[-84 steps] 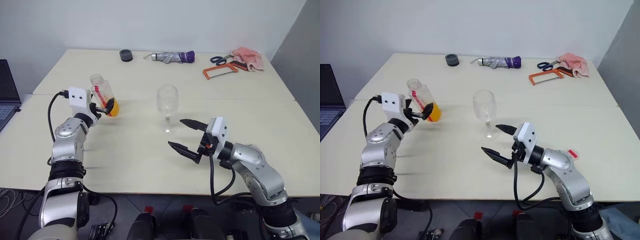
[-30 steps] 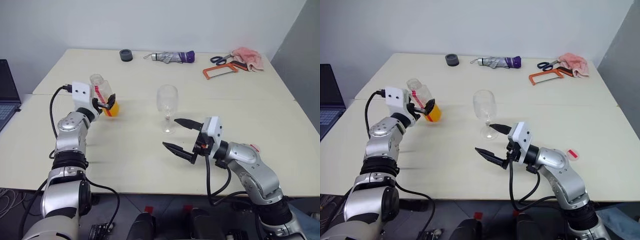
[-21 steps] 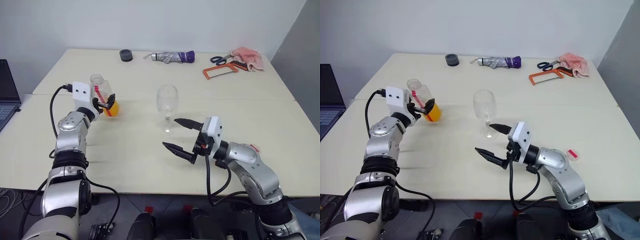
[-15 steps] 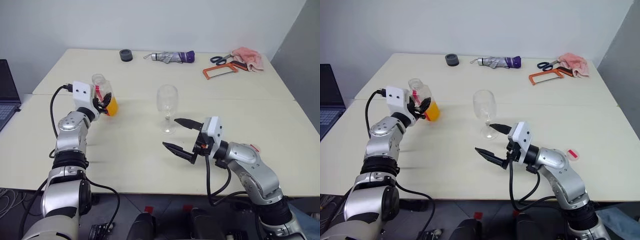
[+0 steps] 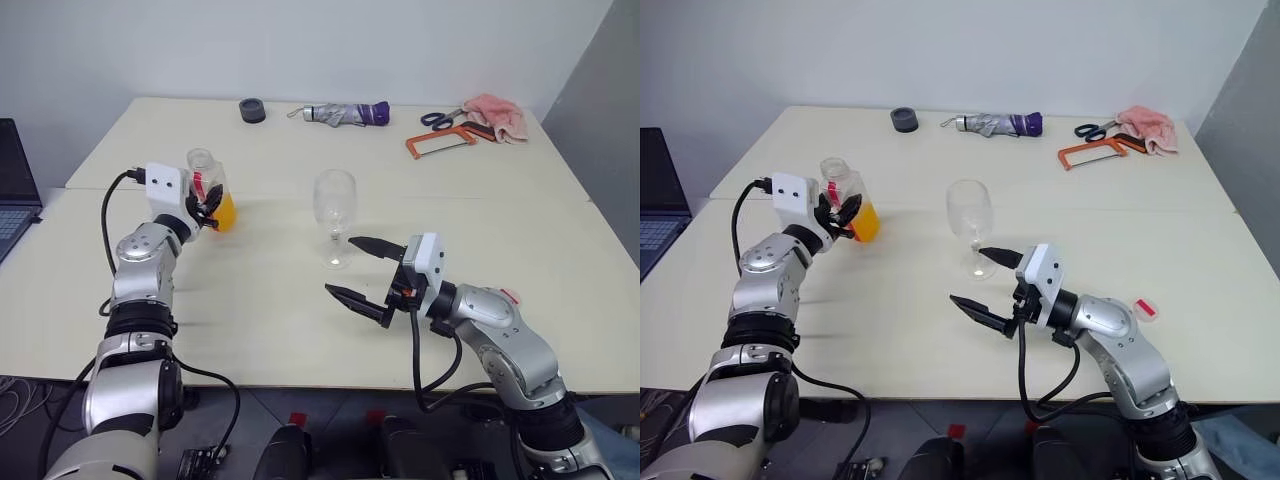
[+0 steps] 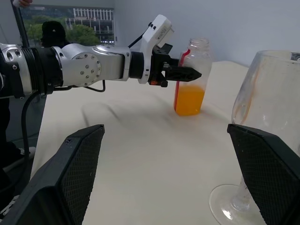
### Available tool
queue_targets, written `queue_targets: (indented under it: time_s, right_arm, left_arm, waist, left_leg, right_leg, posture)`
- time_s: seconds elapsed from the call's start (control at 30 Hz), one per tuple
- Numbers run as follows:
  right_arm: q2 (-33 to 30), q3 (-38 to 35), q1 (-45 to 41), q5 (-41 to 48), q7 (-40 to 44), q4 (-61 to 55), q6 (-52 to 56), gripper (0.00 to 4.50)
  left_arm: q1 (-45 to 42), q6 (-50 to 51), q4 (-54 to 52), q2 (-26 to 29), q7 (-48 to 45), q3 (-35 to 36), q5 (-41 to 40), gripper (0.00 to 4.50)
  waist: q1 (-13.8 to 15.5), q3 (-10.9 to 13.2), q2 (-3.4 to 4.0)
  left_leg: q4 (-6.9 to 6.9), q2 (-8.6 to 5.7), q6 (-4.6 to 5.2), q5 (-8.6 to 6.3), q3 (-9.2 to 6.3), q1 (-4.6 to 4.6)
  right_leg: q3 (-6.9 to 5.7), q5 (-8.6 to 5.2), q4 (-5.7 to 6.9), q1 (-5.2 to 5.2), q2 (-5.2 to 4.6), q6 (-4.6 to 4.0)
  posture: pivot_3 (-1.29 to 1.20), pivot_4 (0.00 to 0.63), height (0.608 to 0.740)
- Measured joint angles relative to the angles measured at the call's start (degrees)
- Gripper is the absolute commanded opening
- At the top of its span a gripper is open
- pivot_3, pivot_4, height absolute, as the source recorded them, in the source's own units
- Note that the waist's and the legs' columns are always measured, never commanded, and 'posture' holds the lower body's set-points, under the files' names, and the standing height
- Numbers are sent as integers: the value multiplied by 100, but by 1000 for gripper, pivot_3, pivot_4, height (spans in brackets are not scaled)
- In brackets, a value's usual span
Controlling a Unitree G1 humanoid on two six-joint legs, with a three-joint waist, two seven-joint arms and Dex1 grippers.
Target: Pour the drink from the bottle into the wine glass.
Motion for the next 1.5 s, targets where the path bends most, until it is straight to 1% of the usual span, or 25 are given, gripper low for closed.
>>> queue_targets:
  time_s: [0.3, 0.47, 0.57, 0.73, 0.87, 1.0, 1.13, 1.33, 1.5]
  right_arm:
    - [-28, -23, 0, 9, -29, 0, -4, 4500]
    - [-46, -158, 5, 30, -82, -5, 1, 4500]
    - [-41, -288, 15, 42, -196, -40, 35, 4500]
    - [4, -420, 32, 88, -343, -80, 65, 4500]
    - [55, -505, 30, 157, -481, -92, 74, 4500]
    - [71, -683, 4, 272, -571, -107, 82, 4500]
    - [31, -797, -34, 298, -660, -123, 85, 4500]
    - [12, -832, -40, 322, -712, -174, 99, 4500]
    - [38, -829, -63, 329, -807, -263, 104, 4500]
  left_arm:
    - [225, 345, -705, -204, -264, 1, -331, 1689]
    - [248, 643, -1139, -267, -357, -35, -417, 1689]
    - [246, 766, -1449, -341, -435, -181, -416, 1689]
    - [149, 885, -1672, -389, -472, -396, -401, 1689]
    - [16, 843, -1837, -358, -580, -681, -211, 1689]
    - [-47, 573, -1876, -356, -666, -982, 88, 1689]
    - [-331, 26, -1760, -322, -659, -1211, 484, 1688]
    - [-608, -931, -1363, -206, -608, -1538, 1097, 1688]
    - [-858, -2032, -921, -43, -420, -1925, 1814, 1687]
  waist:
    - [0, 0, 0]
    - [1, 0, -1]
    - [3, 0, -1]
    - [-3, 0, -1]
    - [-2, 0, -1]
    - [-1, 1, -1]
    - [1, 1, -2]
    - [-2, 1, -2]
    - [2, 2, -3]
  left_leg:
    - [1, 2, -2, 1, -2, -2]
    - [2, 2, -3, 1, -2, -3]
    - [3, 2, -4, 2, -3, -5]
    - [2, 1, -14, 8, -2, -4]
    - [2, 0, -16, 9, -1, -5]
    - [2, 0, -16, 9, -1, -5]
    - [2, -4, -16, 9, 0, -6]
    - [1, -5, -14, 8, 3, -5]
    - [2, -6, -13, 7, 2, -11]
  right_leg:
    - [0, 0, 0, -1, 0, 0]
    - [-1, 0, 0, -1, 0, 0]
    - [1, 0, 0, -1, -1, 0]
    - [0, 0, 0, -2, 2, 0]
    - [2, 0, 0, -2, 1, 0]
    - [1, 0, 0, -2, 1, 0]
    - [1, 0, -1, -2, 2, 0]
    - [2, 0, -1, -2, 3, 0]
    - [0, 0, -2, -4, 2, 0]
  posture:
    - [0, 150, 740]
    - [0, 150, 740]
    - [0, 150, 740]
    - [0, 150, 740]
    - [0, 150, 740]
    - [0, 150, 740]
    - [0, 150, 740]
    - [0, 150, 740]
    - [0, 150, 740]
